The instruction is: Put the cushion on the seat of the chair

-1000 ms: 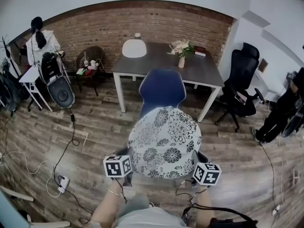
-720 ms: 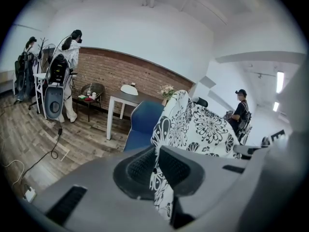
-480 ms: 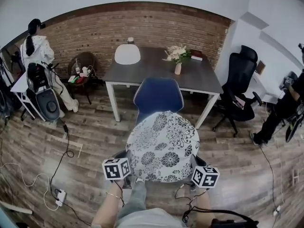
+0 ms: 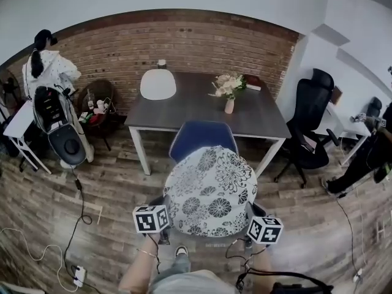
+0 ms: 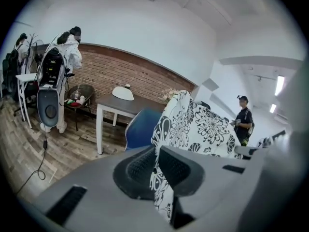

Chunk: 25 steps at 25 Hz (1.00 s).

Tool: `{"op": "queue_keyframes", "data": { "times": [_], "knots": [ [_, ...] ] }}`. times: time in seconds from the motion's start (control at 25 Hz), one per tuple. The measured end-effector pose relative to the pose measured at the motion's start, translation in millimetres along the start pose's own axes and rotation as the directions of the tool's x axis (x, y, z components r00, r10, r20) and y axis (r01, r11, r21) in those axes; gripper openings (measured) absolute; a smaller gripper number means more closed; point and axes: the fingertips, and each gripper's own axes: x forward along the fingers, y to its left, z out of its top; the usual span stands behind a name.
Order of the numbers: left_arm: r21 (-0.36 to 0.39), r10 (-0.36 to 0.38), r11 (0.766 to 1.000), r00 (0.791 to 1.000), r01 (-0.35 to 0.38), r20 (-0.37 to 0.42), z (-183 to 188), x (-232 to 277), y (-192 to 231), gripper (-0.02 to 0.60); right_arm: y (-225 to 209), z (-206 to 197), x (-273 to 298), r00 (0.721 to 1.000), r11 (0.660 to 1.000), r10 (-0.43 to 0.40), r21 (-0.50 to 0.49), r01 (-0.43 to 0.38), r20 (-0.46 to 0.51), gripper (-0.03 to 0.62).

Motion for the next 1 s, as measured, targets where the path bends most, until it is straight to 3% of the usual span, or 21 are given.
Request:
{"op": "queue_keyframes", "data": {
  "times": [0.44,0.68,1.0],
  "knots": [
    [0.022,-0.034,0.999,0.998,0.035,-0.06,52.5,88.1,37.1,0.02,-0.2,35.1,87.4,0.999,0.998,-0.04,0.045,0.041,-0.021,0.021],
    [0.027,-0.044,0.999,0.993,0.047,-0.106,44.4,121.2,29.2,0.02,-23.4,27.7,108.1,0.997,0.996,-0.056,0.061,0.06,-0.057,0.021],
    [0.042,0.0,0.999,0.996,0.004,-0.09,63.1,138.9,28.8,0.02,-35.9,44.8,136.3,0.999,0.997,-0.019,0.071,0.023,-0.05,0.021]
  ]
}}
